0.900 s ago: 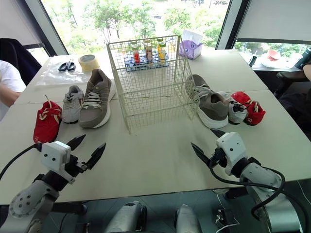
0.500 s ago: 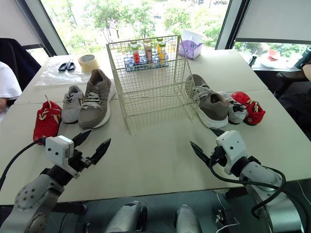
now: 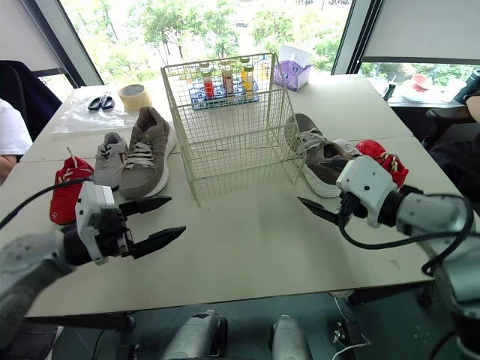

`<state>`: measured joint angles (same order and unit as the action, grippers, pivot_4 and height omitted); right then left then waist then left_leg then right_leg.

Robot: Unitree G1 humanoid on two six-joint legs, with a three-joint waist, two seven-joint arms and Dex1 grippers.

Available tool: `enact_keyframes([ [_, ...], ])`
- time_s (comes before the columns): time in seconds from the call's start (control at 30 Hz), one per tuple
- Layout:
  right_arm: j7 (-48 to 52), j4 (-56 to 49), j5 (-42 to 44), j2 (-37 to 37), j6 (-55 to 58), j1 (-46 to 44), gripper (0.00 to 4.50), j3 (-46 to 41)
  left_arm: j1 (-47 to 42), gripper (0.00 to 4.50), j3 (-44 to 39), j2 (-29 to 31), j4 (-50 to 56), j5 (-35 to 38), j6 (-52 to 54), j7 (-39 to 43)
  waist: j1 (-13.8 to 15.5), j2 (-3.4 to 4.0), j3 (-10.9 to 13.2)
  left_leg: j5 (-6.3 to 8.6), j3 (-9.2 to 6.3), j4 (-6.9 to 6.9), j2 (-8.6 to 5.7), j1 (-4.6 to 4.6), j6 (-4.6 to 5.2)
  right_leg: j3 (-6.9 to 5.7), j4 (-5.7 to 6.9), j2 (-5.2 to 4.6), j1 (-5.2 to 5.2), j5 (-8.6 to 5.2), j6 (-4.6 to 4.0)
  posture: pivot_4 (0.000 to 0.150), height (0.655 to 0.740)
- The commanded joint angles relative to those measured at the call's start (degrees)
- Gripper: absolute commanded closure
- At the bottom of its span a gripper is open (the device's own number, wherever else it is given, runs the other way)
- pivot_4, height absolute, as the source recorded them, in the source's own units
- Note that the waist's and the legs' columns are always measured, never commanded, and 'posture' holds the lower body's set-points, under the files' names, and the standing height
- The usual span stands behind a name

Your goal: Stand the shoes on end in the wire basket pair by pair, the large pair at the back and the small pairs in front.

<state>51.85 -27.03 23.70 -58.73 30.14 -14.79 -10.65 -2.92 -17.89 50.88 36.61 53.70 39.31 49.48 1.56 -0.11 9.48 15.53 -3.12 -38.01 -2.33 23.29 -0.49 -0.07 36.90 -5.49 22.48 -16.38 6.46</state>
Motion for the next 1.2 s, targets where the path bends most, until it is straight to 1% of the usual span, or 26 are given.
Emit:
enact_keyframes([
  [0.03,8.26,6.63,-1.33,-2.34,-2.55,-10.32,0.00,6.70,-7.75,0.58,-0.12,5.38,-4.75,6.23,4.32,6.43,-0.75,-0.02,0.04,0.00,0.01,0.00,0.00,0.00,0.00,0.00,0.01,0.00,-0.01,0.00,0.01,0.150,0.7400],
  [0.1,12.55,12.23,-3.30,-1.60,-3.21,-19.11,0.00,11.98,-11.96,0.58,1.90,8.05,-6.88,5.05,4.24,10.19,-1.21,0.02,0.14,0.00,0.03,-0.01,-0.01,0.02,0.01,0.00,0.03,-0.01,0.02,0.04,0.08,0.150,0.7400],
  [0.17,15.97,17.15,-4.69,-0.03,-3.21,-25.91,0.00,16.02,-15.08,0.58,3.92,9.14,-8.82,3.11,3.53,12.62,-2.11,0.13,0.27,0.00,0.07,0.01,-0.01,0.05,0.00,0.01,0.03,-0.01,0.09,0.12,0.24,0.150,0.7400],
  [0.27,20.27,30.09,-10.85,6.22,-6.40,-38.19,0.00,24.49,-21.42,0.58,6.70,8.13,-11.97,1.51,3.01,13.28,-2.87,0.04,0.37,-0.01,0.07,0.07,0.03,0.04,-0.01,0.01,0.06,0.05,0.15,0.12,0.29,0.150,0.7400],
  [0.33,21.87,36.93,-14.47,10.04,-9.95,-42.92,0.00,27.95,-23.53,0.58,7.99,7.10,-13.01,0.19,2.50,13.41,-2.94,0.00,0.41,-0.03,0.07,0.07,0.07,0.07,-0.04,0.04,0.13,0.12,0.25,0.13,0.29,0.150,0.7400],
  [0.5,24.89,47.16,-19.56,15.86,-15.25,-48.42,0.00,31.83,-23.79,0.58,8.75,5.33,-12.84,-1.56,2.27,12.71,-2.45,0.05,0.58,-0.13,0.08,0.12,0.06,0.29,-0.22,0.08,0.18,0.11,0.53,0.13,0.29,0.150,0.7400],
  [0.67,26.32,53.66,-24.33,18.49,-20.24,-50.45,0.00,34.17,-23.00,0.58,7.82,4.47,-11.48,-2.06,2.54,11.13,-2.36,0.01,0.71,-0.16,0.07,0.03,0.02,0.46,-0.28,0.08,0.23,0.08,0.69,0.13,0.30,0.150,0.7400],
  [0.77,25.54,57.06,-27.64,19.76,-23.13,-51.22,0.86,35.18,-22.47,0.53,7.45,4.53,-10.86,-2.83,2.14,10.24,-2.48,0.01,0.71,-0.25,0.07,0.04,0.02,0.46,-0.42,0.08,0.28,0.09,0.73,0.13,0.30,0.150,0.7400],
  [0.8,25.46,57.92,-28.52,20.13,-23.54,-51.38,1.31,35.33,-22.24,0.53,7.44,4.53,-10.54,-3.07,1.96,10.06,-2.53,0.01,0.71,-0.29,0.07,0.05,0.02,0.46,-0.51,0.08,0.31,0.09,0.75,0.13,0.30,0.150,0.7400],
  [0.83,25.52,58.57,-29.22,20.42,-23.95,-51.47,1.88,35.35,-22.13,0.53,7.33,4.44,-10.32,-3.08,1.95,9.78,-2.56,0.01,0.71,-0.30,0.07,0.05,0.02,0.46,-0.52,0.09,0.32,0.09,0.76,0.13,0.30,0.150,0.7400],
  [0.9,25.71,59.40,-29.99,21.06,-24.31,-51.53,2.87,35.19,-22.23,0.53,7.03,4.34,-10.15,-3.07,2.05,9.37,-2.55,0.02,0.72,-0.31,0.07,0.05,0.02,0.46,-0.53,0.10,0.33,0.09,0.77,0.13,0.30,0.150,0.7400],
  [1.0,26.53,58.93,-30.16,21.71,-23.82,-51.31,4.39,34.53,-23.12,0.53,6.98,4.36,-10.46,-3.49,1.85,9.06,-2.54,0.02,0.72,-0.32,0.07,0.07,0.02,0.46,-0.54,0.10,0.34,0.09,0.78,0.13,0.30,0.150,0.7400],
  [1.03,26.84,58.31,-30.00,21.86,-23.38,-51.12,4.47,34.14,-23.48,0.53,6.91,4.31,-10.56,-3.35,1.95,8.88,-2.56,0.02,0.73,-0.32,0.05,0.06,0.04,0.46,-0.55,0.09,0.34,0.12,0.77,0.13,0.30,0.150,0.7400],
  [1.1,26.58,56.44,-29.29,22.31,-21.34,-50.79,4.47,33.10,-24.30,0.53,6.88,4.14,-10.84,-3.06,2.10,8.53,-2.48,0.02,0.74,-0.34,0.06,0.06,0.02,0.46,-0.58,0.11,0.37,0.10,0.77,0.13,0.30,0.150,0.7400],
  [1.17,27.62,51.65,-27.68,22.05,-18.36,-49.60,4.47,32.21,-25.07,0.53,7.02,4.08,-11.03,-3.31,1.85,8.41,-2.46,0.02,0.74,-0.34,0.05,0.05,0.02,0.46,-0.59,0.11,0.38,0.11,0.78,0.13,0.30,0.150,0.7400],
  [1.2,29.23,47.66,-25.97,21.63,-15.88,-48.50,4.47,31.70,-25.54,0.53,7.07,4.10,-11.15,-3.36,1.89,8.38,-2.45,0.02,0.75,-0.34,0.04,0.06,0.03,0.48,-0.59,0.10,0.39,0.12,0.81,0.13,0.30,0.150,0.7400],
])
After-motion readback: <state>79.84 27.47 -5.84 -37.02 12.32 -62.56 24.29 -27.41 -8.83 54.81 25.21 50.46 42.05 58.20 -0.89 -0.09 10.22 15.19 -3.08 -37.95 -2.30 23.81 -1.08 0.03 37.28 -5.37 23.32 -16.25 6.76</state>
